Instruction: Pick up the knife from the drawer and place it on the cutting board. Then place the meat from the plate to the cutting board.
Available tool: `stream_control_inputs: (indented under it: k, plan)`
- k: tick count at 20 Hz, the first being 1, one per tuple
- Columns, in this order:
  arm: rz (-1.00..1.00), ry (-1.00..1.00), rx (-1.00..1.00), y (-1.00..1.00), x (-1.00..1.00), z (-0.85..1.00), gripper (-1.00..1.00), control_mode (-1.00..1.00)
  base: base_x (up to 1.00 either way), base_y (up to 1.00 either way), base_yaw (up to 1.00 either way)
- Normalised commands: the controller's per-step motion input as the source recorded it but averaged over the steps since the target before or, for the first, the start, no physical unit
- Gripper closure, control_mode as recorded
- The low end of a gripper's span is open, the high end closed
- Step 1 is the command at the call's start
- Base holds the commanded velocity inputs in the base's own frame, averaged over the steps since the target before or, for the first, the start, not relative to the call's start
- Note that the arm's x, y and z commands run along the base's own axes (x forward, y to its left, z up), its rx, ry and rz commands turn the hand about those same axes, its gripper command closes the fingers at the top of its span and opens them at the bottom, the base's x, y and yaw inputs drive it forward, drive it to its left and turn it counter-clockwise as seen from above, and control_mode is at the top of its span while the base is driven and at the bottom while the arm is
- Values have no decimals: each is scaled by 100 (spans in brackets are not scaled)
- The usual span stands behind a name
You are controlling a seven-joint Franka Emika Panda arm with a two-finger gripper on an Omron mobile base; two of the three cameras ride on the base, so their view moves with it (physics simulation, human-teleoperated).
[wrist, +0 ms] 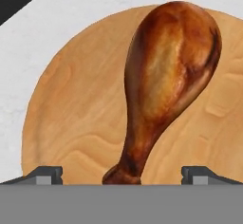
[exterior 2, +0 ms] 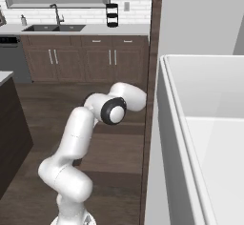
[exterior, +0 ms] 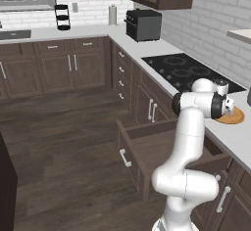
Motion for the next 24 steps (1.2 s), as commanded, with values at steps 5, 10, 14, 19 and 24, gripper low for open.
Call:
stream_control_inputs:
  k: [5, 10, 14, 19, 24]
  plan:
    - [0, 0, 0, -18, 13, 0, -100, -100, 0, 0, 0]
    - [0, 0, 0, -14, 0, -23, 100, -100, 0, 0, 0]
    - [0, 0, 0, 0, 9, -18, 100, -100, 0, 0, 0]
    - [0, -1, -1, 0, 3, -13, 100, -100, 0, 0, 0]
    - [-2, 1, -1, 2, -46, -12, 100, -100, 0, 0, 0]
